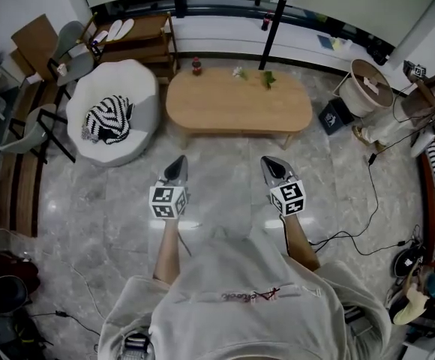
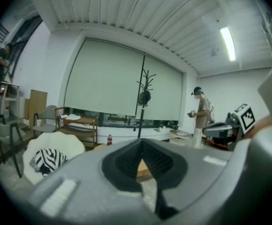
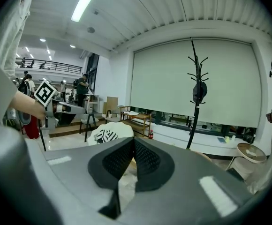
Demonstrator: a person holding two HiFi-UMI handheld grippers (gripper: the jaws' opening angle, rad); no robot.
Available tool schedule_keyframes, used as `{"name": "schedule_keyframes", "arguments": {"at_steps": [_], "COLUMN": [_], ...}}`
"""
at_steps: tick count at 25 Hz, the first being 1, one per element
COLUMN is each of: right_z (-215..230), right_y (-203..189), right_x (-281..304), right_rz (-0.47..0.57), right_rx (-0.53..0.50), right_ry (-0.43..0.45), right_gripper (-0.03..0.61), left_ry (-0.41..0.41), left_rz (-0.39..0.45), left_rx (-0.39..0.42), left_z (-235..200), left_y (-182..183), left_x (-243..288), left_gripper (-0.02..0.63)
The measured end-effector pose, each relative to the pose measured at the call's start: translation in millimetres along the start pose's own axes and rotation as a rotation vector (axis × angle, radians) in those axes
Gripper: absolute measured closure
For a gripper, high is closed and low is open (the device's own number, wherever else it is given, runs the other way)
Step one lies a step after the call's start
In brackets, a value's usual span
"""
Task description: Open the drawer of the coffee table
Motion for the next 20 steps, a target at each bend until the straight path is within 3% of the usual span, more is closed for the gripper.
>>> {"name": "schedule_keyframes", "arguments": {"at_steps": [20], "right_z": [35.3], "right_y": [-22.0], "right_x": [17.4], "right_rz": [-0.021], "right_rx": [0.085], "right_ry": [-0.005], "right_gripper": [0.574], "left_ry": [-0.071], "left_rz": [-0.059], "left_rx": [0.045], "left_z": [12.7], "left_y": [0.5], "left_x": [54.8], "left_gripper": [0.615]}}
Point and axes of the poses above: the fingertips, and each gripper's own axes: x forward along the fingers, z to its right, y out of its top, the point moved 3 cm from there along -x, backward along the fingers, and after that the axes turned 15 degrees about x, right-handed, at the moved point
